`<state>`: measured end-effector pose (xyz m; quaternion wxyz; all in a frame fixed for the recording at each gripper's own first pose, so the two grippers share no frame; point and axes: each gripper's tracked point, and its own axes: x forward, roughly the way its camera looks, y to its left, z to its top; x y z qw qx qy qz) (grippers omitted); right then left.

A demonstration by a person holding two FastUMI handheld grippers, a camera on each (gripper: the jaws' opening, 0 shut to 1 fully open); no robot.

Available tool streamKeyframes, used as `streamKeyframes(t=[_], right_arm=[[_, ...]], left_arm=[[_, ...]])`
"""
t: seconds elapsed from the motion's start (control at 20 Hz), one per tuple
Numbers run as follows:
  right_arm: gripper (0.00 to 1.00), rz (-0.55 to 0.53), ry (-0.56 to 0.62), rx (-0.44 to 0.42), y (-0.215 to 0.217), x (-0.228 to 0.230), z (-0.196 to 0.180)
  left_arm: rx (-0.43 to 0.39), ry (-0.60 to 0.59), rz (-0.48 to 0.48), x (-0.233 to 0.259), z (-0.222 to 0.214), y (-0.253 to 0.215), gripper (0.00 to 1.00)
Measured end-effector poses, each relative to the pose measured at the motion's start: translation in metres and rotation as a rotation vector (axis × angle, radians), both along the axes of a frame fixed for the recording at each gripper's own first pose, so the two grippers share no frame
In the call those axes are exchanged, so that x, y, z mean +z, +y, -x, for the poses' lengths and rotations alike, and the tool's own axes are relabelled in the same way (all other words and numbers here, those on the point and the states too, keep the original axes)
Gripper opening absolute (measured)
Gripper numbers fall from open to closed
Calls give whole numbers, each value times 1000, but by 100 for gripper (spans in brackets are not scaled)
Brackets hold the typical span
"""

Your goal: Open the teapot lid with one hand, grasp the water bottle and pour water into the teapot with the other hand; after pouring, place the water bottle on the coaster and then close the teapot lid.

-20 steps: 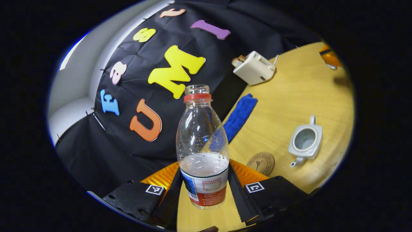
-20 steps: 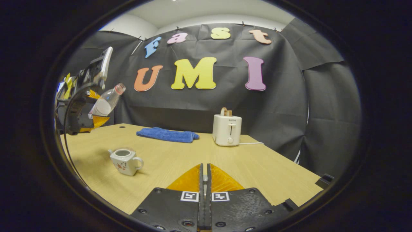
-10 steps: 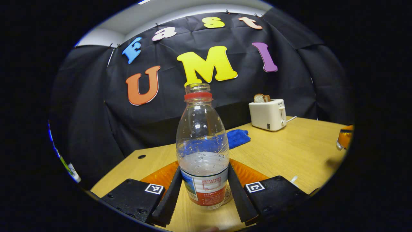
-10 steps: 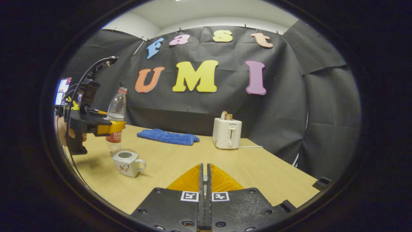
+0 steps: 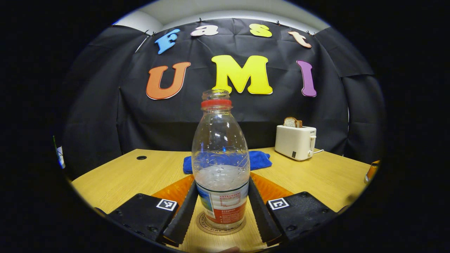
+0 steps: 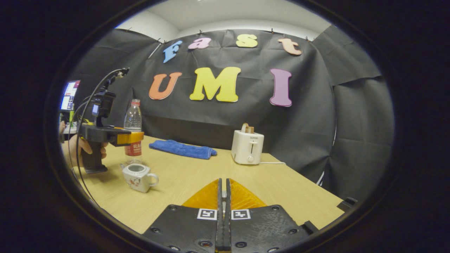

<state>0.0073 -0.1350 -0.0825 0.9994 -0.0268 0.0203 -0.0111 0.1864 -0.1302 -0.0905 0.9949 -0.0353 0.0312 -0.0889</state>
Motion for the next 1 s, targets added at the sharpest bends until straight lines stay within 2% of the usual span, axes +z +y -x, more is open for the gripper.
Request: streamKeyframes(t=[0.3,0.35,0.4,0.6,0.65,0.7,0.75,0.8,1.0], right_arm=[[0,7,9,-5,-3,-3,0],[0,7,11,-6,-4,-3,0],[0,8,11,-7,-4,-3,-1],[0,13,16,-8,-6,-3,1],[0,14,16,-7,-6,-3,1],[0,16,19,-5,-5,-2,2],[0,16,21,-3,-5,-2,2],[0,14,22,2,-3,1,3],[0,2,17,27,8,12,8]], left_arm=[[-2,23,-13,-11,-2,2,80],[2,31,-20,-12,-2,2,75],[1,38,-28,-14,-1,2,81],[1,54,-31,-17,1,3,85],[3,59,-28,-18,2,4,91],[1,63,-21,-18,3,4,92],[-4,68,-11,-20,5,3,87],[-10,76,-2,-23,8,3,94],[-14,106,1,-35,21,8,96]])
